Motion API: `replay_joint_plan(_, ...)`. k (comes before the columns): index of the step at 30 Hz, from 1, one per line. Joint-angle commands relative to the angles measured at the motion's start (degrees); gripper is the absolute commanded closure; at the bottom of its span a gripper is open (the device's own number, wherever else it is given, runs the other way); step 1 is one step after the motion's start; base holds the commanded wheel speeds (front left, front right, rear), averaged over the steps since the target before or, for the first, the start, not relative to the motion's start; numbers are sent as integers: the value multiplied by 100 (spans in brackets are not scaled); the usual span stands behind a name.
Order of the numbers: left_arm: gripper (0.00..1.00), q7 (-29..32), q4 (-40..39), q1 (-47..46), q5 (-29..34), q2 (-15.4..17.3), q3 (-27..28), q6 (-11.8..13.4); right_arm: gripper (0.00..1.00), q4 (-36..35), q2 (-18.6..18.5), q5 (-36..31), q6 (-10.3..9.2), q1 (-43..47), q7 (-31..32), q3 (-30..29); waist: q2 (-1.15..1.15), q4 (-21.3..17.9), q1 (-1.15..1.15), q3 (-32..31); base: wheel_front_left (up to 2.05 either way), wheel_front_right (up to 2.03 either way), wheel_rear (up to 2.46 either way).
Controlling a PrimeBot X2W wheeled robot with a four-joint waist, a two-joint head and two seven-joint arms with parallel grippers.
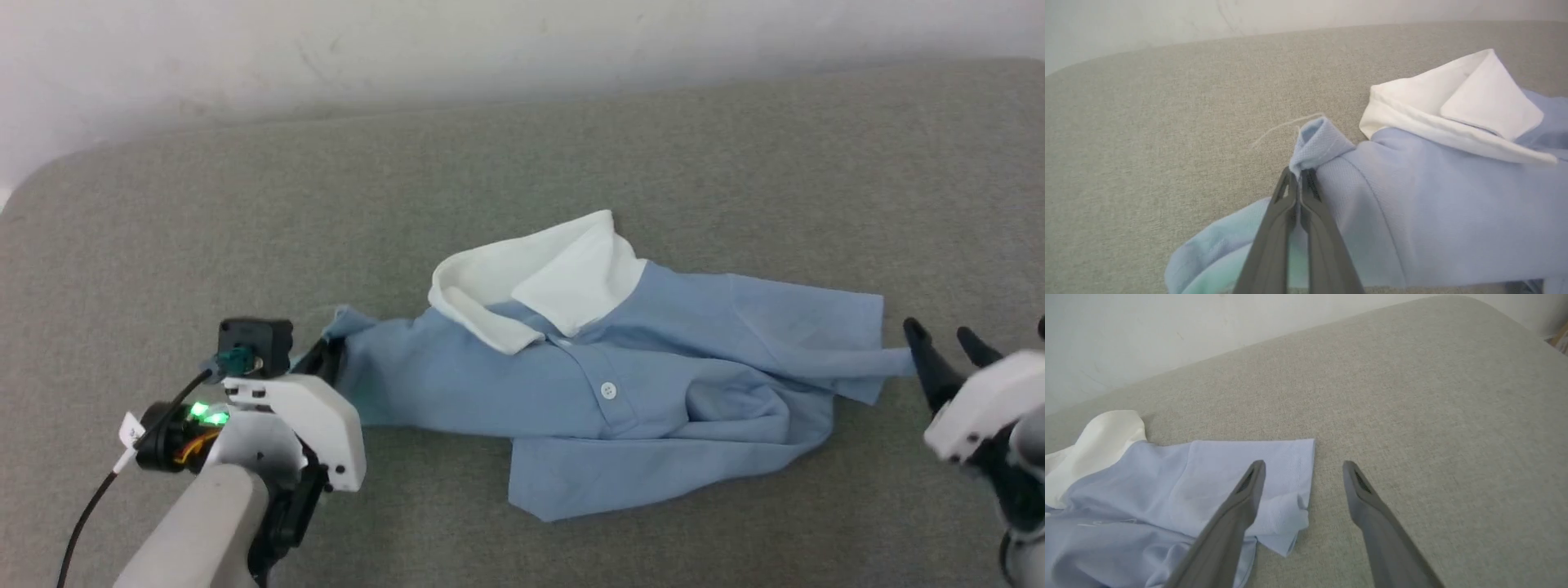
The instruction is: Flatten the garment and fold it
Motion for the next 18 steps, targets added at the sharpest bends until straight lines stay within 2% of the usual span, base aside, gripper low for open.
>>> replay_joint_plan(1,100,-93,-213,46,90,15,53,104,0,374,-147,171,-5,-365,276,41,0,122,-1,154,0,0,0)
replay_joint_plan(6,100,-196,-830,34,212,34,77,263,0,1561,-622,749,-5,-1368,1361,404,0,312,-1,462,0,0,0)
replay_joint_plan(11,100,-189,-1127,-26,268,22,32,294,0,2187,-875,996,-5,-1926,1801,715,0,461,-1,728,0,0,0)
replay_joint_plan(16,100,-225,-1257,-91,298,16,11,299,0,2971,-888,1218,-5,-2286,2438,1046,0,566,-1,923,0,0,0)
replay_joint_plan(17,100,-234,-1256,-90,294,11,10,303,18,3128,-862,1265,-5,-2300,2638,1103,0,579,-1,927,0,0,0)
replay_joint_plan(18,100,-241,-1252,-83,288,8,14,310,51,3263,-835,1320,-5,-2317,2802,1132,0,586,-1,928,0,0,0)
